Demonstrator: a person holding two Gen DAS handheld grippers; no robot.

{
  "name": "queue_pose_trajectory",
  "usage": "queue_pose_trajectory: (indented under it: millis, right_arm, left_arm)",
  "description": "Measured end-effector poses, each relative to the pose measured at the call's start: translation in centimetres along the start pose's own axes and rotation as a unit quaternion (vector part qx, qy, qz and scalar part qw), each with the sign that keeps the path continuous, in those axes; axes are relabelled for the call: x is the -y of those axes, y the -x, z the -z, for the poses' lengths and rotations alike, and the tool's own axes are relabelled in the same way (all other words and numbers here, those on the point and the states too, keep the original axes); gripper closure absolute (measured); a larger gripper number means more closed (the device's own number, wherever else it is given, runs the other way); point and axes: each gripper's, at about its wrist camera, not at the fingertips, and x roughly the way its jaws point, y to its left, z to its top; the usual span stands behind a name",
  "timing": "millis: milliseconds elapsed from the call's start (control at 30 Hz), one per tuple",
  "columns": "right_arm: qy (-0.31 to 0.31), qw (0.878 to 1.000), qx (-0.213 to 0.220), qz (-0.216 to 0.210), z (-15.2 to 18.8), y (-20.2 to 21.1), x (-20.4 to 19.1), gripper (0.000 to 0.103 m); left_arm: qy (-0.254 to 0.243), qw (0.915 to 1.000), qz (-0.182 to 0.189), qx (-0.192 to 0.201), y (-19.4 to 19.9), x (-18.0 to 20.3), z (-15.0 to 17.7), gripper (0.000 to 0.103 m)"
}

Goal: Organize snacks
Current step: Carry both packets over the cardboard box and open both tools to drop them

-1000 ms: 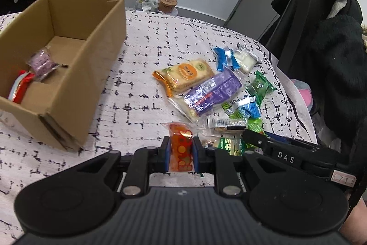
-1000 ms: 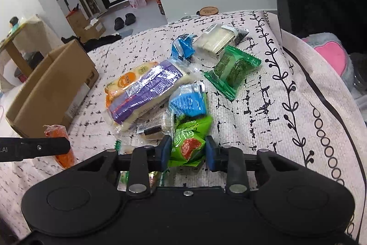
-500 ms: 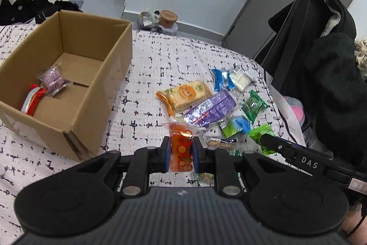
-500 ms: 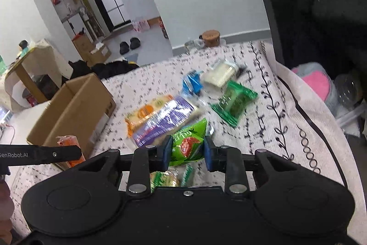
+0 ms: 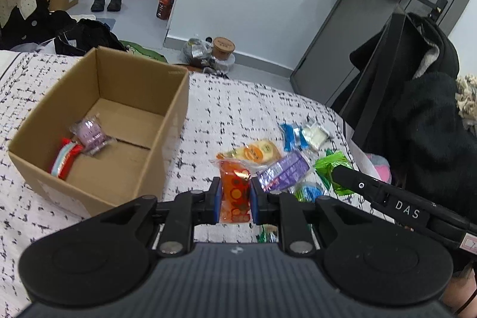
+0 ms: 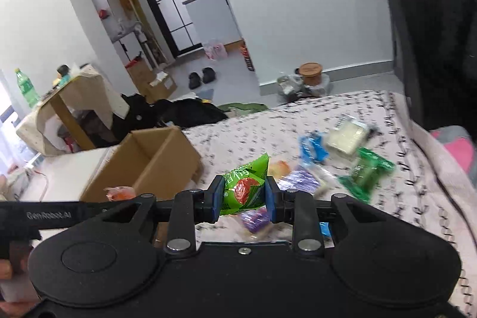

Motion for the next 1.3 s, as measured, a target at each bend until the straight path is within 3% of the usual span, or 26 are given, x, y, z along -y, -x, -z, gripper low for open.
queue_pose_trajectory:
  millis: [300, 867, 1300]
  right_arm:
    - [0.022, 0.999, 0.008, -0.035, -1.7, -2.3, -3.9, 0.075]
    - [0.079, 0.991, -0.016, -0.104, -2.3, -6.6, -10.8, 0.075]
    - [0.095, 0.987, -0.027, -0.131, -2.1, -7.4, -12.3, 0.075]
  left_arm:
    - [0.008, 0.9998, -0.011, 0.017, 0.9, -2.2, -1.8, 0.085]
    - [0.014, 0.9976, -0.061, 0.027, 2.9, -7.3, -5.0, 0.085]
    - [0.032, 0.9934, -0.107, 0.027, 3.0, -9.8, -5.8, 0.078]
